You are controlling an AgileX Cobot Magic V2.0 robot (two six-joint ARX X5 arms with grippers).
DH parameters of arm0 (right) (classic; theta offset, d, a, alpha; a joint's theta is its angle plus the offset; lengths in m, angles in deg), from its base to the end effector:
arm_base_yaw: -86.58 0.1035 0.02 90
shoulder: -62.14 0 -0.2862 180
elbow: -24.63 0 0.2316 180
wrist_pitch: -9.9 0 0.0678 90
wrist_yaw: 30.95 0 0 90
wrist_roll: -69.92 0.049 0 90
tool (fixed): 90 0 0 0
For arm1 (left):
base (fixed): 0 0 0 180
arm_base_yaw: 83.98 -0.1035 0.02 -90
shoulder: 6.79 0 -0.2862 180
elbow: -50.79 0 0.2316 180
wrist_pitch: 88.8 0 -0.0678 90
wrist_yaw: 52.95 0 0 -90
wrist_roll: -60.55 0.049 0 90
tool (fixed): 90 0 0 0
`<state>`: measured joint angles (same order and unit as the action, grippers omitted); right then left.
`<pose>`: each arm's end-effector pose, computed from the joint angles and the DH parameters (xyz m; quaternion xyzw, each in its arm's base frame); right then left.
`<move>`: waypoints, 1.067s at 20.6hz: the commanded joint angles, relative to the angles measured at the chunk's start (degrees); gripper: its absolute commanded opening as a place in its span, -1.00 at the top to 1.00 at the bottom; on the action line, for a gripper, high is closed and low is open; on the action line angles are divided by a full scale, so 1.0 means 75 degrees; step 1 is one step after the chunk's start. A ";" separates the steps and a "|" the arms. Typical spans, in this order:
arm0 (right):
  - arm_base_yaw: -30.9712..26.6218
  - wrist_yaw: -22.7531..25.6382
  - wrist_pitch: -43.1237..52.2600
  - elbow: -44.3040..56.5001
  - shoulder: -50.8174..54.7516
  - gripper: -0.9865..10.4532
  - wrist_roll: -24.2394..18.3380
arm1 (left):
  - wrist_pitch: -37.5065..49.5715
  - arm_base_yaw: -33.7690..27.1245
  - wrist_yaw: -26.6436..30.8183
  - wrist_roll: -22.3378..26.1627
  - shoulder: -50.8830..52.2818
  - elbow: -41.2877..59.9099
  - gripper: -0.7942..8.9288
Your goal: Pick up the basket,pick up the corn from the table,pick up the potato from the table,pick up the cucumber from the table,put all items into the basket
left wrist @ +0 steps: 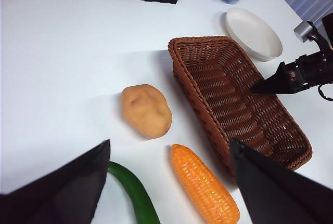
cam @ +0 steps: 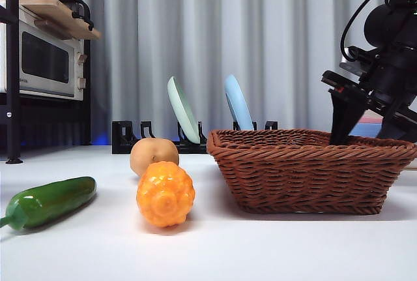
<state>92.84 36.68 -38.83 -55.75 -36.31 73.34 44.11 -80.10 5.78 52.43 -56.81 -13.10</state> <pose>0.3228 0.0542 0.2108 0.1012 0.5510 0.1901 0.8063 0.1506 -0.0357 0.3182 -0.1322 0.2975 -0.2690 0.9065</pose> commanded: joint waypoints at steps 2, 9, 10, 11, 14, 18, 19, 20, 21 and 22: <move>-0.0006 -0.0029 -0.0015 -0.0058 -0.0012 0.85 0.0125 | 0.0003 -0.0015 -0.0041 -0.0052 -0.0012 -0.0038 0.05; -0.0009 -0.0012 -0.0192 -0.0073 0.1215 0.85 0.0315 | 0.0568 0.0615 -0.0026 -0.0589 -0.0787 -0.0047 0.04; -0.0009 0.0000 -0.0216 -0.0073 0.1521 0.85 0.0315 | 0.0737 0.0796 0.0009 -0.0667 -0.1035 -0.0047 0.04; -0.0009 0.0017 -0.0259 -0.0073 0.1833 0.85 0.0312 | 0.0903 0.0985 0.0178 -0.0729 -0.1291 -0.0047 0.04; -0.0015 0.0041 -0.0434 -0.0073 0.2766 0.85 0.0306 | 0.1125 0.1597 0.1262 -0.0761 -0.2133 -0.0187 -0.17; -0.0015 0.0061 -0.0545 -0.0073 0.3739 0.85 0.0306 | 0.0915 0.2133 0.2017 -0.0755 -0.3497 -0.1183 -0.23; -0.0015 0.0061 -0.0568 -0.0073 0.3923 0.85 0.0306 | 0.0711 0.2244 0.2244 -0.0755 -0.3931 -0.1588 -0.23; -0.0015 0.0143 -0.0618 -0.0073 0.4086 0.85 0.0306 | 0.0472 0.2340 0.2468 -0.0755 -0.4401 -0.2011 -0.23; -0.0017 0.0289 -0.0682 -0.0073 0.4197 0.85 0.0300 | 0.0254 0.2396 0.2637 -0.0755 -0.4771 -0.2328 -0.23; -0.0023 0.0493 -0.0778 -0.0073 0.4301 0.85 0.0277 | 0.0047 0.2439 0.2780 -0.0755 -0.5217 -0.2684 -0.23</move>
<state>92.76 40.31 -45.30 -56.27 -4.36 75.35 44.81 -62.03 26.24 46.97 -94.75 -33.19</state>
